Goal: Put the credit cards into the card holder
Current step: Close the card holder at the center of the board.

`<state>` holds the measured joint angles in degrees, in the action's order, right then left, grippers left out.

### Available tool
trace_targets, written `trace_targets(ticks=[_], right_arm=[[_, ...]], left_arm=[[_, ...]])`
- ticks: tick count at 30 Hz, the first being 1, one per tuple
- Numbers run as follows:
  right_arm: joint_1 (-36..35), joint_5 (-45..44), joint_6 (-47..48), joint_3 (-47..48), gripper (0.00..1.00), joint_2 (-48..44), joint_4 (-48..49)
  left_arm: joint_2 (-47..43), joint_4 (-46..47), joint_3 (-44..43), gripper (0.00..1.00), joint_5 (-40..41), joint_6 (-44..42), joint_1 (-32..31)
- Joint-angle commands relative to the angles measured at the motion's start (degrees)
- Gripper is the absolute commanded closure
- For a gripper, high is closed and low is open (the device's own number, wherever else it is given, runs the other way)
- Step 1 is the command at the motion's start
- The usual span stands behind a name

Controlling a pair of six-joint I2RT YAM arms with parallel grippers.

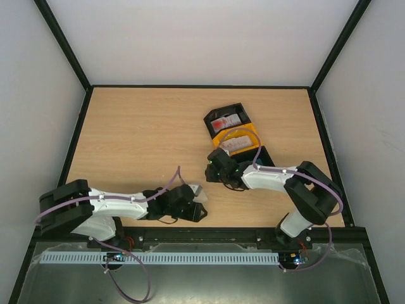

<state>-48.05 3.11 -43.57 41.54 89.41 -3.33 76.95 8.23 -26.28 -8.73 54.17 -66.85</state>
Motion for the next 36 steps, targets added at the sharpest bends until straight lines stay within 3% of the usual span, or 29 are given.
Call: trace_targets(ticks=[1, 6, 11, 17, 28, 36], right_arm=[[0.95, 3.73, 2.59, 2.56, 0.54, 3.26, 2.14], [2.24, 6.70, 3.05, 4.43, 0.55, 7.70, 3.33], [2.51, 6.87, 3.37, 5.28, 0.55, 9.42, 3.56], [2.45, 8.74, 6.82, 8.95, 0.56, 14.91, 2.14], [0.50, 7.76, 11.60, 13.91, 0.60, 21.33, -2.63], [-4.72, -0.89, 5.45, 9.25, 0.63, 16.86, -7.46]], left_arm=[[2.73, -4.39, -0.80, 0.51, 3.82, 1.44, -3.39], [5.97, -8.70, -1.10, 0.51, 7.25, 2.73, -3.98], [5.84, -18.11, -2.25, 0.50, 16.00, 5.63, -3.63], [1.55, -21.61, -0.61, 0.49, 21.45, 5.68, 1.38], [-6.62, -19.05, 3.59, 0.55, 21.25, 1.34, 14.49], [-11.16, -2.80, 11.42, 0.52, 7.17, 1.26, 23.68]])
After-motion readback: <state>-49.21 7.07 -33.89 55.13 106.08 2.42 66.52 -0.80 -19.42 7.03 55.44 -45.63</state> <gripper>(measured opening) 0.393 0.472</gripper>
